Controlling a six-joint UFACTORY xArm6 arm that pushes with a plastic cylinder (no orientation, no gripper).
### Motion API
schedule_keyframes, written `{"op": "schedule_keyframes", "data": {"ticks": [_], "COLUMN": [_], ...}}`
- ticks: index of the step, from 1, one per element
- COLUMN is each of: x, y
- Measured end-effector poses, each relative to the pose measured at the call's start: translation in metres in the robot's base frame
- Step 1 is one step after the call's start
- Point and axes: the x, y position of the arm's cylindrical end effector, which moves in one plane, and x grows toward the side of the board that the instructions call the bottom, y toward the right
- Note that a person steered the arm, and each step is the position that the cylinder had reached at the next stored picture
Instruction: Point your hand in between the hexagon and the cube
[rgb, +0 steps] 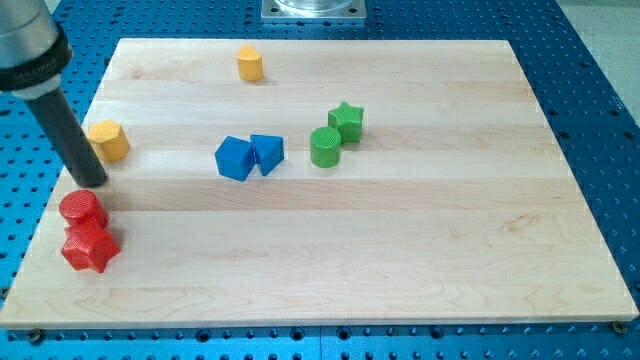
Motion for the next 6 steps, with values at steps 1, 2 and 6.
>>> {"op": "schedule_keyframes", "data": {"ticks": [1, 2, 6], "x": [0.029, 0.008, -0.058], "y": [0.031, 0.075, 0.086]}}
